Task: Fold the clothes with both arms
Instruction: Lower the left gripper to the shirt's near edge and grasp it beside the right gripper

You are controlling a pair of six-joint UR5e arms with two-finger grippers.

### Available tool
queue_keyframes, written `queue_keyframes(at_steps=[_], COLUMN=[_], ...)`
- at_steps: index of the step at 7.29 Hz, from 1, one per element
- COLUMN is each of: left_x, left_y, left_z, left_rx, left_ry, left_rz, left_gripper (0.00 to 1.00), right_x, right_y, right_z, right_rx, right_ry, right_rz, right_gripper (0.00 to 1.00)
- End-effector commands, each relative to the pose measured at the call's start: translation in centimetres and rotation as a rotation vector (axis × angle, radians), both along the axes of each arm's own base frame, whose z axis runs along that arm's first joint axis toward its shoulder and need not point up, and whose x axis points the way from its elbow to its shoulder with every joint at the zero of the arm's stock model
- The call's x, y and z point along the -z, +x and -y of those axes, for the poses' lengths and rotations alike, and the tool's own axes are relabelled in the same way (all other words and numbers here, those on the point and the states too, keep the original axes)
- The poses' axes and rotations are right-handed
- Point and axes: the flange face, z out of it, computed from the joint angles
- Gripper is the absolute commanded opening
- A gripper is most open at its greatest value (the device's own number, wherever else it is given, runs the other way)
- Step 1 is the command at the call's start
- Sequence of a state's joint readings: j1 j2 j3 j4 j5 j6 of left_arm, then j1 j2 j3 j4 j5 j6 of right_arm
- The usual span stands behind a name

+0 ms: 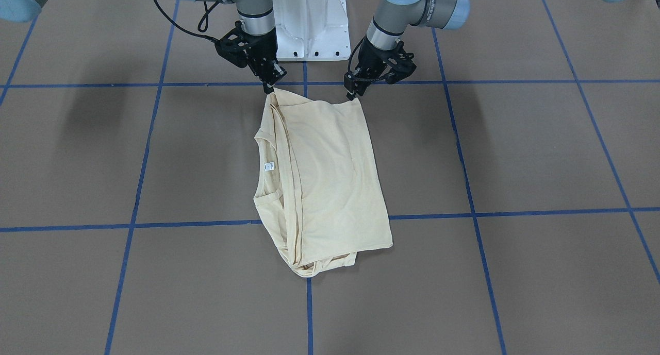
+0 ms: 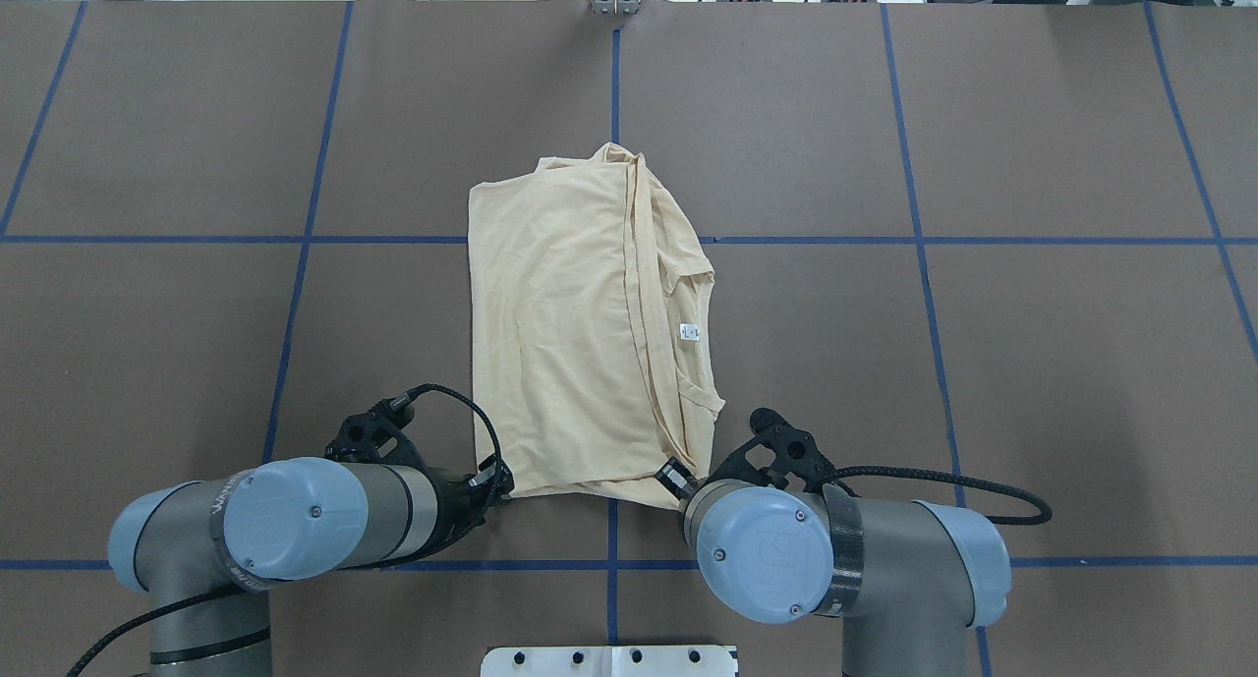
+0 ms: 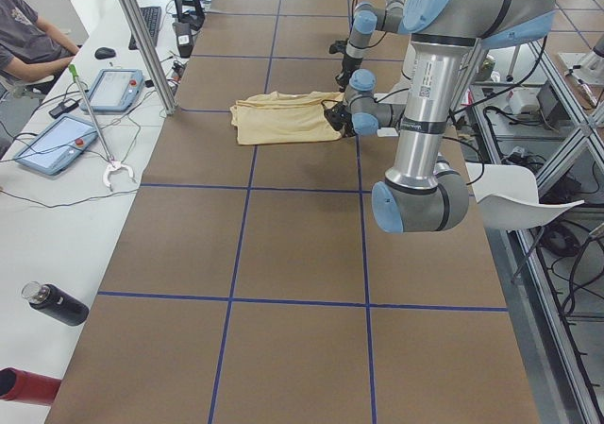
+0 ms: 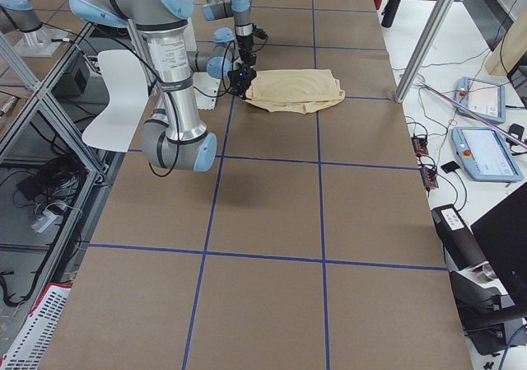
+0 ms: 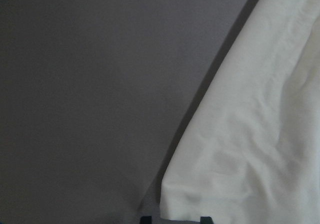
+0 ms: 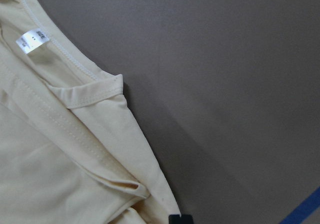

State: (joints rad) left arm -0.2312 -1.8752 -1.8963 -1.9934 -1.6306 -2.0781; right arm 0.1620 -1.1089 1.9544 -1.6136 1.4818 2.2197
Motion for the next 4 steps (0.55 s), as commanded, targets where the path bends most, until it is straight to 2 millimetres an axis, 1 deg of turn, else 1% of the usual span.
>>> queue_keyframes(at_steps=[1,3,4], left_x=[-0.07,0.06,-0.26], left_y=[0.21,-0.23,-0.05], left_z=[0.09,0.84,0.92], left_rx=[-0.002,0.011,0.012], left_ry=[0.006,0.015,0.018], left_rz=[0.004,0.003,0.01], left_gripper=[0.43,0.43,0.43], right_x=[0.0,0.0,0.0], right_y=[0.01,0.01,0.01], right_z=[0.03,0.03,0.03], right_rx=[-0.001,-0.001,-0.001], right_ry=[0.0,0.0,0.0], right_rz=[0.001,0.001,0.001], right_gripper=[0.0,0.0,0.0])
